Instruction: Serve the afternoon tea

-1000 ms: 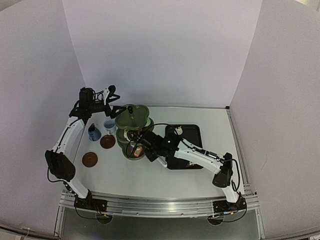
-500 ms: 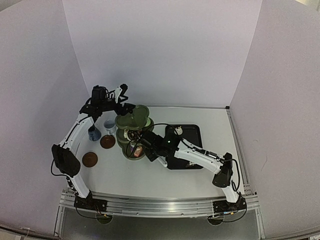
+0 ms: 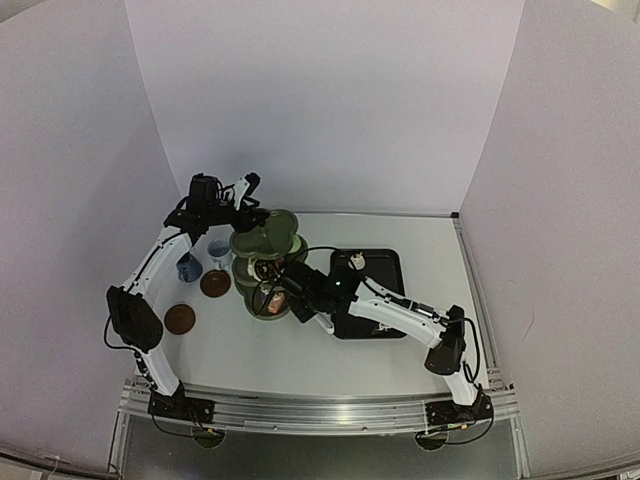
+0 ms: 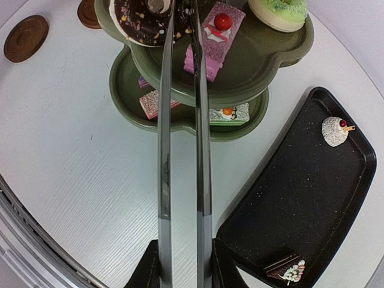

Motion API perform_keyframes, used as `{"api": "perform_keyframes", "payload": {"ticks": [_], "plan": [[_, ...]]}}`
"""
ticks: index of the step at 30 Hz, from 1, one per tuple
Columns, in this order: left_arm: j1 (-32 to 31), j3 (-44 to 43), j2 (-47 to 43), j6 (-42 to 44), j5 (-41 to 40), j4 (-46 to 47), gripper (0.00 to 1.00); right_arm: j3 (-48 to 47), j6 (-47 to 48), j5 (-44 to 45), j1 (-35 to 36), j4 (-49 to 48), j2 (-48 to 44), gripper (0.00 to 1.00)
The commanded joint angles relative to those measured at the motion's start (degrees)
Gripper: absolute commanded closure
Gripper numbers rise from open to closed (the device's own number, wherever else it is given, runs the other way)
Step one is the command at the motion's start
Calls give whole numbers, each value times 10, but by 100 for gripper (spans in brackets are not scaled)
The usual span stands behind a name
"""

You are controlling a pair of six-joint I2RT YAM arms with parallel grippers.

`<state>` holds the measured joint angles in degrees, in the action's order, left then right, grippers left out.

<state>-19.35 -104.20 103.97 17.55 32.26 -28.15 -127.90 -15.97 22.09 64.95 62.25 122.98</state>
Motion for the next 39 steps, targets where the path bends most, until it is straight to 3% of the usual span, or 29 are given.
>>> {"api": "perform_keyframes", "payload": {"ticks": [1,9,20,28,39], "plan": [[-1,-2,5,-15,5,1,49,-13,1,8,1,-26,-11,100],[-1,-3,15,-46,16,3,58,-10,5,13,1,-26,-18,100],[-1,9,2,-62,17,11,99,-16,16,-3,3,-25,-21,100],[-5,46,-18,-69,8,40,100,20,2,-19,19,-26,-41,100],[-12,54,-27,-89,-2,31,100,-82,-22,40,8,-26,45,100]]}}
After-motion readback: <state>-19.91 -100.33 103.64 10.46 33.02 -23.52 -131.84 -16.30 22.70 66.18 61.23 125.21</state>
